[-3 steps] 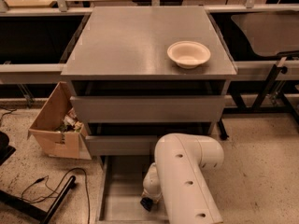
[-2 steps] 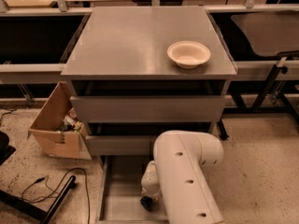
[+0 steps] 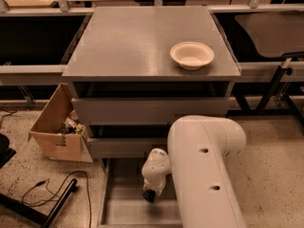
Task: Pick rxbar blueberry from bottom drawer and place on counter
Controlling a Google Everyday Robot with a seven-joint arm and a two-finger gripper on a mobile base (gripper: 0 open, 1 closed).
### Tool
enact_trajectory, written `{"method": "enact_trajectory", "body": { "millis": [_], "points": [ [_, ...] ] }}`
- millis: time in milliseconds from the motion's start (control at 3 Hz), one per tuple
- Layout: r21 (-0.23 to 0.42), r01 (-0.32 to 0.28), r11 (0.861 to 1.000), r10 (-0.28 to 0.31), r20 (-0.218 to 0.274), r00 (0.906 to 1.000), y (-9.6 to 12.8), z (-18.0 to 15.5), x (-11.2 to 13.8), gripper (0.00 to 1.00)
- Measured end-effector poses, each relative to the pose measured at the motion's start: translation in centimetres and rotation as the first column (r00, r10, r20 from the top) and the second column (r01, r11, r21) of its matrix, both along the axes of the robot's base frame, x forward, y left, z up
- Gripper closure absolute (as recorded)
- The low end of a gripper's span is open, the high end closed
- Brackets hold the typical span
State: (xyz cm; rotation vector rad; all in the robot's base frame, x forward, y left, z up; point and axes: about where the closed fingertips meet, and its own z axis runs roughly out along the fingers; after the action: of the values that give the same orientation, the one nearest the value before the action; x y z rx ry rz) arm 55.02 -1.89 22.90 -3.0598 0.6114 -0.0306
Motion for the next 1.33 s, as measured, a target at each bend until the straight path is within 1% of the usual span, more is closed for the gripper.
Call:
{"method": "enact_trajectory", "body": {
  "millis": [333,667,1000,1333],
  "points": [
    [-0.030,-0.037,0.999,0.037,0.002,0.9993,0.4,8.1,1.2,1.00],
    [-0.075,-0.056,0.996,0.057,0.018,0.9982,0.7,16.4,1.6,1.00],
    [-0.105,-0.039,0.994,0.045,0.057,0.9973,0.6,24.2,1.8,1.00],
    [-0.129,-0.002,0.992,0.018,0.125,0.9920,0.8,31.4,1.6,1.00]
  ]
}}
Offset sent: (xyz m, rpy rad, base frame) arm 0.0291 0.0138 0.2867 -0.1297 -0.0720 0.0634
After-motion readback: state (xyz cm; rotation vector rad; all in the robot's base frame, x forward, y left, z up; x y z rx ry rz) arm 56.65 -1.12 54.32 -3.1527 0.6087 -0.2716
